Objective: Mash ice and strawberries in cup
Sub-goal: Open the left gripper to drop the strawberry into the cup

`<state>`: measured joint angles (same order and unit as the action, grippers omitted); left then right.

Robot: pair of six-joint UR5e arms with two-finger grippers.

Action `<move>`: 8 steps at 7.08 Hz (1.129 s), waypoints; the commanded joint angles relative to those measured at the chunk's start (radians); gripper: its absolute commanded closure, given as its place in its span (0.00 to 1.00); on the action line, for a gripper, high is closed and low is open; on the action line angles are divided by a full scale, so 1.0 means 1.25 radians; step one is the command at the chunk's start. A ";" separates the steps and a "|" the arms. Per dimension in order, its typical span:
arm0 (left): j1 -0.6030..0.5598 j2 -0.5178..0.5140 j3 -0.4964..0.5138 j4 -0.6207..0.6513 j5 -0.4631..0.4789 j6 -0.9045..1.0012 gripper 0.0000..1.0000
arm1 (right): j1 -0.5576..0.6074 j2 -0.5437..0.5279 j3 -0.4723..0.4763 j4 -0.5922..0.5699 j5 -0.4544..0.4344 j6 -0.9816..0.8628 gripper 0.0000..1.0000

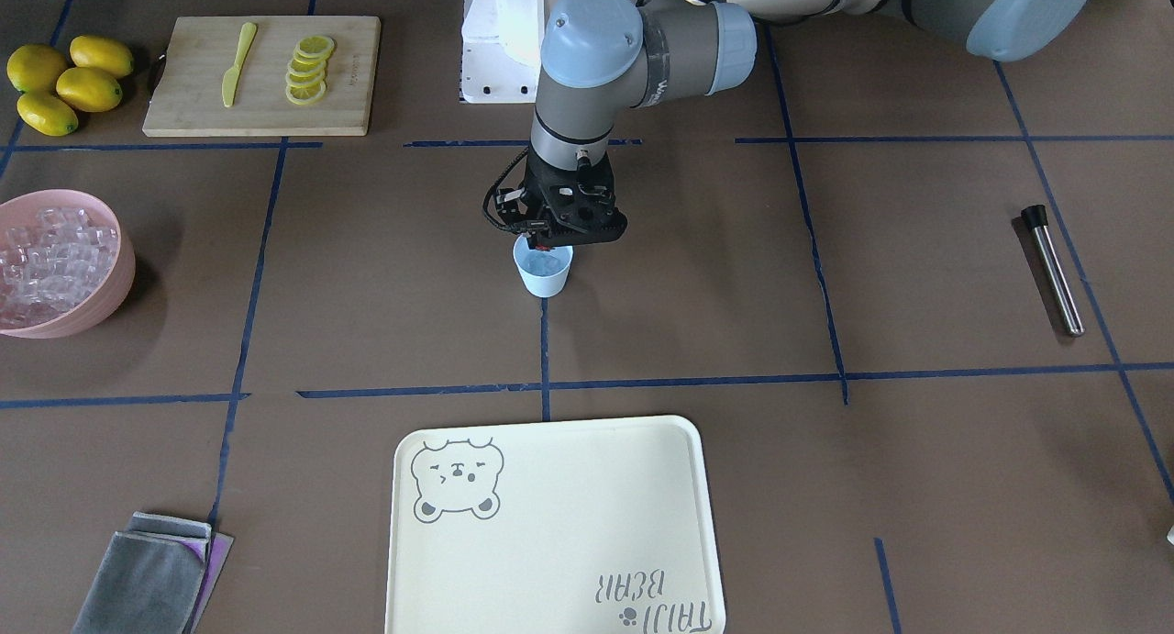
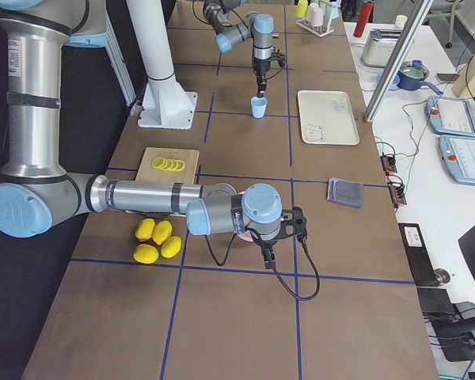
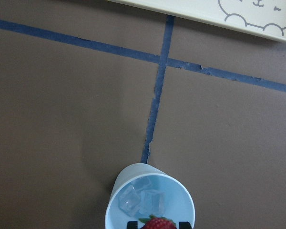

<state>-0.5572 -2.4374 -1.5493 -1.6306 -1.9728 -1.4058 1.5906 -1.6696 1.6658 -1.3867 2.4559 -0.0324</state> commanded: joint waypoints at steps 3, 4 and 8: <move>-0.001 0.004 0.009 -0.032 0.003 0.004 0.00 | 0.000 0.001 0.001 0.000 0.000 0.000 0.01; -0.014 0.005 0.000 -0.020 -0.002 0.018 0.00 | 0.000 0.003 0.001 0.000 0.000 0.000 0.01; -0.206 0.296 -0.304 0.176 -0.066 0.377 0.00 | 0.000 0.010 0.005 0.000 -0.006 0.009 0.01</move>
<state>-0.7312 -2.1843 -1.8061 -1.4817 -2.0429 -1.0838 1.5908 -1.6599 1.6711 -1.3868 2.4493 -0.0252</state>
